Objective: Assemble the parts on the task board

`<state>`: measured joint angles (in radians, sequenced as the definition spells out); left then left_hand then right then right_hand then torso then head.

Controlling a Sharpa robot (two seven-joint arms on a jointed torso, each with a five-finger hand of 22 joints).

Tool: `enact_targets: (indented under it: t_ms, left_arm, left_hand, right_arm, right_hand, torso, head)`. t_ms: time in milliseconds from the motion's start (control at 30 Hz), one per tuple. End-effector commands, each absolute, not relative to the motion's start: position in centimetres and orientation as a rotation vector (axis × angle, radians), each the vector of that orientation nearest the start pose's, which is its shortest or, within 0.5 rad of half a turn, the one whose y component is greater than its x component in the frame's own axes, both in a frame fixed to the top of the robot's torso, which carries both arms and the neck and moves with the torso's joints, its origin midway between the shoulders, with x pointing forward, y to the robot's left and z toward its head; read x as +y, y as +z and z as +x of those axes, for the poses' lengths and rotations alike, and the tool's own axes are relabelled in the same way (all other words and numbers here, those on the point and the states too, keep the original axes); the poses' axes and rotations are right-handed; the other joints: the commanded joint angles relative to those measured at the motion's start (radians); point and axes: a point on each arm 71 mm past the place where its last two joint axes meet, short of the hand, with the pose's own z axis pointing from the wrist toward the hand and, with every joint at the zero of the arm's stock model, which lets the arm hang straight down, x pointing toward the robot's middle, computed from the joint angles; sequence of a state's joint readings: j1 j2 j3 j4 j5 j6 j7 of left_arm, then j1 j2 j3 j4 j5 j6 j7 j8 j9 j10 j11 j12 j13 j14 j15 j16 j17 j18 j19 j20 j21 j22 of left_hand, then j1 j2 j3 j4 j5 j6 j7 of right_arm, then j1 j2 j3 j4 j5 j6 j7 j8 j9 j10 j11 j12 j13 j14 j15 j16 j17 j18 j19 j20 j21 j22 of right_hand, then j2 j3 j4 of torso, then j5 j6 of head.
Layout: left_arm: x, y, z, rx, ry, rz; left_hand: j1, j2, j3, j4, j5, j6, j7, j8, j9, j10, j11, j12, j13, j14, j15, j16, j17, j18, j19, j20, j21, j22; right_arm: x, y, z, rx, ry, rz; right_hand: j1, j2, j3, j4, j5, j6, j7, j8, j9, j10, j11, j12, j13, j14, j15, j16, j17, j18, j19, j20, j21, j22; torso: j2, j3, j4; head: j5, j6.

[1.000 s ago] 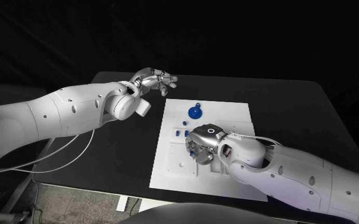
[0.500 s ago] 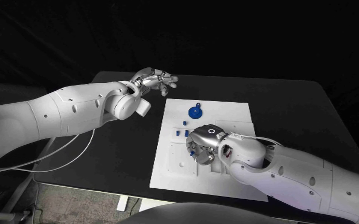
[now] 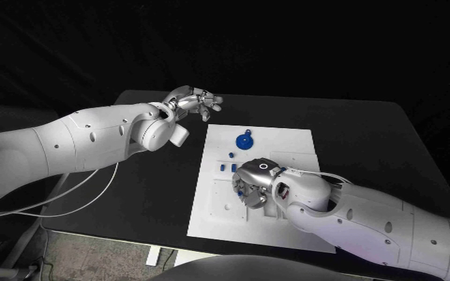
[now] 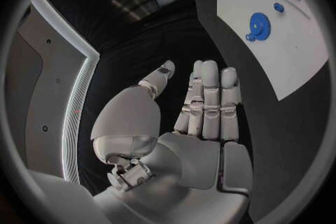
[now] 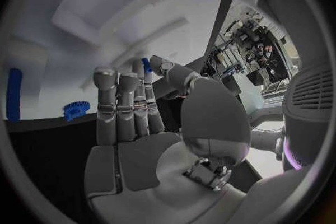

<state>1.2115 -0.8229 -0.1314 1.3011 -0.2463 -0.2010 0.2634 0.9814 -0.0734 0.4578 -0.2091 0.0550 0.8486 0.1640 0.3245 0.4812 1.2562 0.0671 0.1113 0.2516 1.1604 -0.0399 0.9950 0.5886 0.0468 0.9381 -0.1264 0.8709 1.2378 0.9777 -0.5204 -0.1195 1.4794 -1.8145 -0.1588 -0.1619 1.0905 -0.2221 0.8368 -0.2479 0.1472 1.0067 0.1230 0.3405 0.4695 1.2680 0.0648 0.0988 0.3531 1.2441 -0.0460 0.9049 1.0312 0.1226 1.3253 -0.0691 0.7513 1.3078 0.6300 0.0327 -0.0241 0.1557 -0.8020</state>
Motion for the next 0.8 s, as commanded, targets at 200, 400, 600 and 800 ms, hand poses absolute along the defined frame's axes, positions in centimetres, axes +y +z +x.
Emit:
enact_targets:
  t_ms: [200,400,600,800]
  left_arm:
    - [26.0,-22.3,51.3,1.666,-1.272,-0.941]
    - [26.1,-22.3,51.3,1.666,-1.270,-0.942]
    - [26.1,-22.3,51.3,1.667,-1.270,-0.942]
    - [26.3,-22.3,51.3,1.665,-1.266,-0.943]
  left_hand:
    - [-0.003,0.001,-0.001,-0.005,0.001,-0.006,-0.001,0.005,-0.002,-0.005,0.000,0.007,0.002,0.001,-0.004,-0.007,0.001,0.052,0.002,-0.014,-0.007,0.001]
    - [-0.003,0.001,-0.001,-0.006,0.000,-0.007,-0.001,0.005,-0.002,-0.005,0.000,0.006,0.002,0.001,-0.004,-0.007,0.001,0.052,0.002,-0.014,-0.008,0.001]
    - [-0.004,0.000,-0.001,-0.006,0.000,-0.007,-0.001,0.005,-0.002,-0.006,0.000,0.006,0.002,0.001,-0.004,-0.008,0.001,0.052,0.002,-0.014,-0.008,0.002]
    - [-0.003,0.000,-0.001,-0.006,0.000,-0.007,-0.001,0.005,-0.002,-0.006,0.000,0.006,0.002,0.001,-0.004,-0.008,0.001,0.052,0.002,-0.014,-0.008,0.002]
  right_arm:
    - [-4.7,-31.0,39.4,1.866,0.764,-0.631]
    - [-5.1,-30.8,39.6,1.842,0.774,-0.588]
    - [-5.8,-30.2,39.4,1.804,0.797,-0.541]
    - [-7.2,-28.8,39.8,1.756,0.849,-0.450]
  right_hand:
    - [-0.013,-0.025,-0.046,0.006,-0.013,-0.046,0.021,-0.023,-0.009,-0.048,0.017,-0.031,-0.015,-0.020,0.016,-0.010,-0.008,0.139,-0.019,0.011,-0.018,0.005]
    - [-0.020,-0.042,-0.088,0.009,0.000,-0.075,0.033,-0.036,-0.014,-0.080,0.028,-0.034,-0.023,-0.032,0.027,-0.009,-0.011,0.139,-0.029,0.017,-0.026,0.005]
    - [-0.018,-0.061,-0.103,0.014,0.002,-0.099,0.043,-0.047,-0.018,-0.108,0.036,-0.034,-0.030,-0.039,0.035,-0.008,-0.014,0.139,-0.033,0.021,-0.032,0.005]
    - [-0.029,-0.070,-0.138,0.022,0.029,-0.111,0.048,-0.049,-0.019,-0.108,0.035,-0.023,-0.030,-0.030,0.033,0.005,-0.014,0.139,-0.021,0.017,-0.026,0.009]
  torso:
    - [0.000,-0.0002,0.0000]
    - [0.000,0.0000,0.0001]
    - [0.000,0.0000,-0.0001]
    - [0.000,-0.0001,-0.0010]
  head:
    - [0.000,0.000]
    - [-0.001,0.001]
    - [-0.003,0.005]
    - [-0.008,0.009]
